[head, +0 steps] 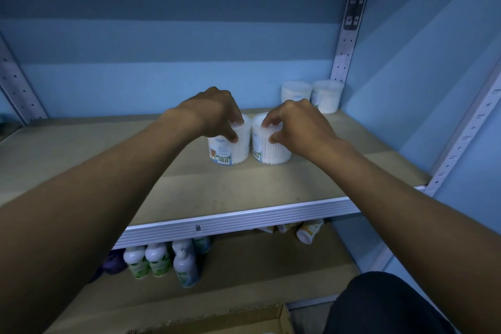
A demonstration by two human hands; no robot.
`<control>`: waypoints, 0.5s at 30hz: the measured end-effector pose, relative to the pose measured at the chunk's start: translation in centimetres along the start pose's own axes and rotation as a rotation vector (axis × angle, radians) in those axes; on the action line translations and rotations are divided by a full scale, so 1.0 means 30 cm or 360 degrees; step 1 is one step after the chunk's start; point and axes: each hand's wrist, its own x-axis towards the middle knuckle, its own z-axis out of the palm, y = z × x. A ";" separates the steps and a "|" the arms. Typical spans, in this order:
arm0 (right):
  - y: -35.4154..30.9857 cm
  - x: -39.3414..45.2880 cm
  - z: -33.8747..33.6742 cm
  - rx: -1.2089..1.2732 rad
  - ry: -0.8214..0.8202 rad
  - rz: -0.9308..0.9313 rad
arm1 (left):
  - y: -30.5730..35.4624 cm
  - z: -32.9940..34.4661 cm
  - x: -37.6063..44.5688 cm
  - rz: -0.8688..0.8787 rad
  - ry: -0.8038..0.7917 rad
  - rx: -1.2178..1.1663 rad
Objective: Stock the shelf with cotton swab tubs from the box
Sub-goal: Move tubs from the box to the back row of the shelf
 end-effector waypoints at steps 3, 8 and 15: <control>0.018 0.036 0.015 0.0012 -0.0009 0.0022 | -0.005 0.006 0.045 -0.0044 0.0002 -0.0011; 0.043 0.121 0.037 0.0046 -0.0046 0.0113 | -0.030 0.028 0.132 -0.0026 0.0054 -0.0038; 0.083 0.231 0.088 0.0036 0.0048 0.0082 | -0.064 0.043 0.266 0.0013 0.0089 -0.0035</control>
